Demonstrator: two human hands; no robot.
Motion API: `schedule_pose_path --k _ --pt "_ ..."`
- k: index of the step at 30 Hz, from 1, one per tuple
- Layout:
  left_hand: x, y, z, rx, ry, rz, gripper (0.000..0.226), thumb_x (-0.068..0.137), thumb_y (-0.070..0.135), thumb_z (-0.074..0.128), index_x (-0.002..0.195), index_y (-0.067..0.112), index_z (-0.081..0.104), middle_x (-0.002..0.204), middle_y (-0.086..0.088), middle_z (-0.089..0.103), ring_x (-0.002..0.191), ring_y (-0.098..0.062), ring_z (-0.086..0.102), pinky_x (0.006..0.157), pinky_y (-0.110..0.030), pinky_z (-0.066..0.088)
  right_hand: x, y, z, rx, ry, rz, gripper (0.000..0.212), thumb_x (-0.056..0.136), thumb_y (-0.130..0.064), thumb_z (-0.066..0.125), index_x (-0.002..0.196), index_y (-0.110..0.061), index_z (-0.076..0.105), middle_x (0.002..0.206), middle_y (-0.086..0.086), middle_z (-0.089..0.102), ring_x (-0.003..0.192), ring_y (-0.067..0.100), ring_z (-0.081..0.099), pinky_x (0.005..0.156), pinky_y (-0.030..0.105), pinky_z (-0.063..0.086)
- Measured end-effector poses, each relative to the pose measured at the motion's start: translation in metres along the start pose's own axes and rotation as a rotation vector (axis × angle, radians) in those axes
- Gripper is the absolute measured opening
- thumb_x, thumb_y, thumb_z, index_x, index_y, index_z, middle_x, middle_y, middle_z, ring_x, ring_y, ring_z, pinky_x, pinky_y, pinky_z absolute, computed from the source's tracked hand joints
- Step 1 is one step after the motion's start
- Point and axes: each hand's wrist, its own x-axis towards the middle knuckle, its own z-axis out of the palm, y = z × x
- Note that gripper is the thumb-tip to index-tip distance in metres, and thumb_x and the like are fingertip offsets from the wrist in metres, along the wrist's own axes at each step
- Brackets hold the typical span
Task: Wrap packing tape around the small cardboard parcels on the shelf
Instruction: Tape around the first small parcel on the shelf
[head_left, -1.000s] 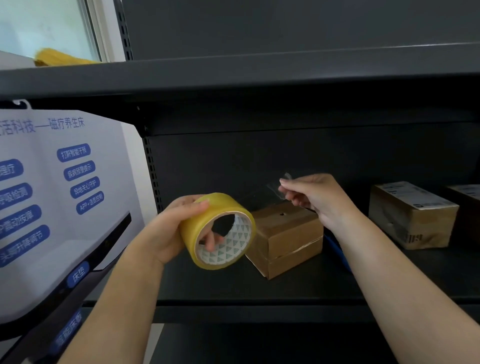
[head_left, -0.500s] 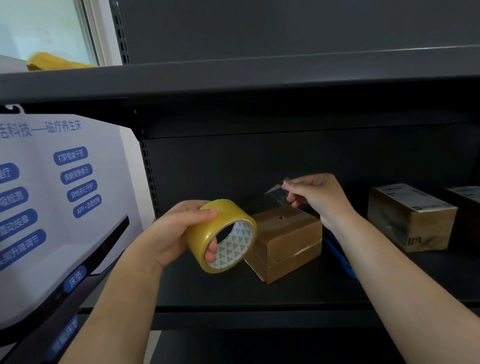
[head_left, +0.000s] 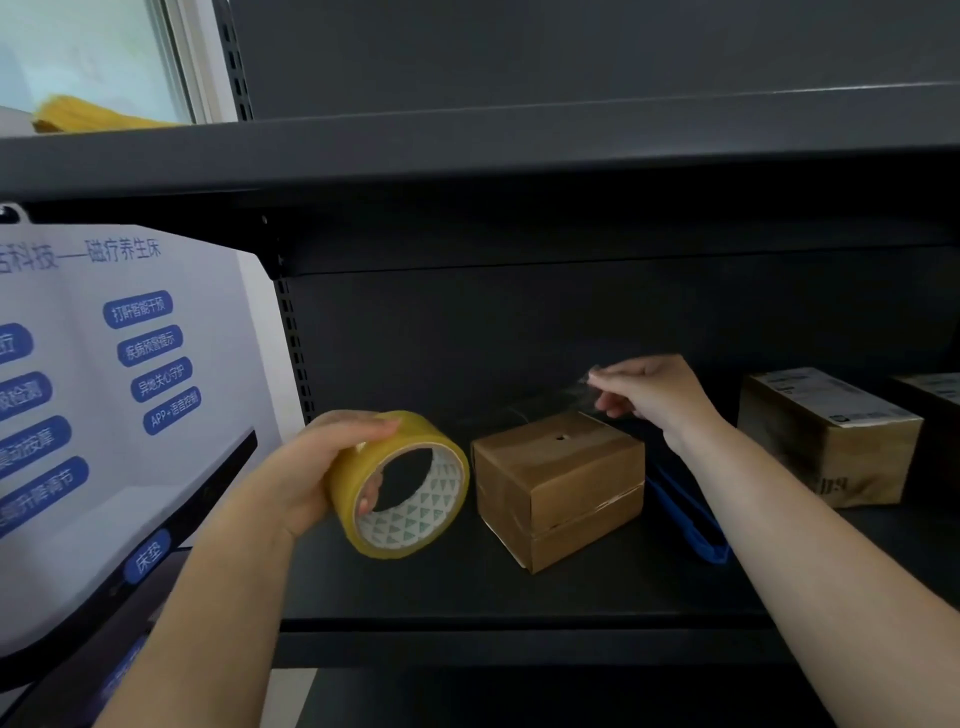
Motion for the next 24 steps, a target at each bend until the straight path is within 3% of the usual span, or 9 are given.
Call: schedule_pose_path --k 3,6,10,15,20,24 --pt "0.0 0.004 0.013 0.143 0.057 -0.042 0.048 0.045 0.031 0.083 0.08 0.006 0.063 0.038 -0.002 0.053 0.03 -0.011 0.049 0.034 -0.021 0.041 0.009 0.008 -0.001 -0.111 0.023 0.05 0.015 0.078 -0.023 0.074 0.085 -0.011 0.072 0.077 0.006 0.069 0.068 0.013 0.063 0.076 0.024 0.047" --pt "0.003 0.006 0.019 0.201 0.111 -0.075 0.042 0.061 0.031 0.074 0.091 0.004 0.061 0.041 0.0 0.056 0.033 -0.01 0.052 0.036 -0.022 0.043 0.011 0.014 -0.003 -0.116 -0.005 0.086 0.016 0.08 -0.019 0.072 0.089 -0.006 0.071 0.073 0.007 0.066 0.066 0.009 0.059 0.063 0.019 0.04" --pt "0.008 0.005 0.022 0.23 0.123 -0.111 0.023 0.079 0.025 0.067 0.088 0.004 0.065 0.042 -0.001 0.055 0.033 -0.01 0.05 0.035 -0.021 0.043 0.013 0.021 -0.003 -0.137 -0.034 0.136 0.019 0.08 -0.016 0.072 0.095 -0.004 0.071 0.076 0.004 0.064 0.064 0.009 0.055 0.058 0.018 0.037" --pt "0.012 -0.004 0.019 0.252 0.127 -0.16 0.024 0.081 0.026 0.065 0.091 0.004 0.064 0.043 0.0 0.056 0.035 -0.01 0.052 0.038 -0.021 0.045 0.014 0.03 -0.001 -0.193 -0.072 0.118 0.019 0.082 -0.016 0.071 0.097 -0.005 0.071 0.095 0.006 0.065 0.078 0.009 0.056 0.075 0.021 0.041" --pt "0.013 -0.017 0.016 0.19 0.138 -0.169 0.031 0.075 0.028 0.066 0.094 0.004 0.059 0.04 0.001 0.054 0.033 -0.009 0.05 0.038 -0.023 0.044 0.012 0.039 0.0 -0.105 -0.04 0.197 0.019 0.082 -0.017 0.071 0.097 -0.005 0.07 0.092 0.005 0.063 0.093 0.018 0.056 0.085 0.029 0.041" --pt "0.015 -0.023 0.015 0.171 0.165 -0.162 0.051 0.069 0.031 0.068 0.11 0.003 0.057 0.046 -0.002 0.056 0.036 -0.01 0.052 0.041 -0.024 0.045 0.01 0.044 0.001 0.028 -0.041 0.301 0.021 0.082 -0.018 0.071 0.098 -0.006 0.067 0.094 0.01 0.063 0.098 0.025 0.058 0.088 0.037 0.048"
